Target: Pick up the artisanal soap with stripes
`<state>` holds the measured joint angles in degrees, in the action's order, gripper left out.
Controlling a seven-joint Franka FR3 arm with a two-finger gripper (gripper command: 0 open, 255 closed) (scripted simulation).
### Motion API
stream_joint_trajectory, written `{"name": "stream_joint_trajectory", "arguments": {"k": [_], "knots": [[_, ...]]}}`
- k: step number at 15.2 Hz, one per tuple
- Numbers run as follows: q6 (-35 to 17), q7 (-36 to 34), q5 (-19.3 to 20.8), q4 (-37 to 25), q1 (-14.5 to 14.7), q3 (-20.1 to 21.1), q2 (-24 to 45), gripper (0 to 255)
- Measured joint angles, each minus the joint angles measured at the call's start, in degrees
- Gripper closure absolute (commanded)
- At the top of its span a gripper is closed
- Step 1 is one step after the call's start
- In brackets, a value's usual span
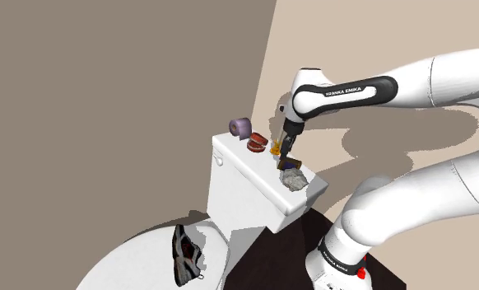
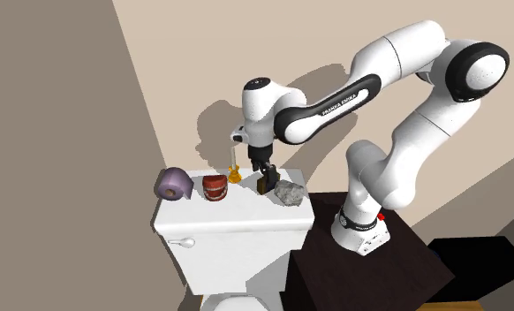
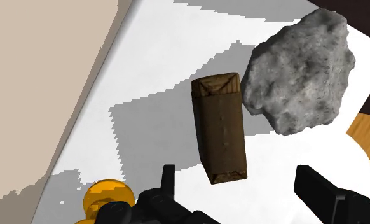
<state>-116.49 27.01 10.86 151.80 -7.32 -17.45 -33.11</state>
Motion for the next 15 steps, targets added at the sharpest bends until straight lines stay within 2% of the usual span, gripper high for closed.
{"name": "stream_joint_trajectory", "arguments": {"k": [7, 8, 15], "knots": [[-6.5, 0.4, 0.7, 3.3, -0.1, -1.3, 3.2, 0], [-6.9, 0.4, 0.7, 3.4, -0.1, -1.3, 3.3, 255], [-7.2, 0.4, 0.7, 3.6, -0.1, -1.4, 3.4, 255]]}}
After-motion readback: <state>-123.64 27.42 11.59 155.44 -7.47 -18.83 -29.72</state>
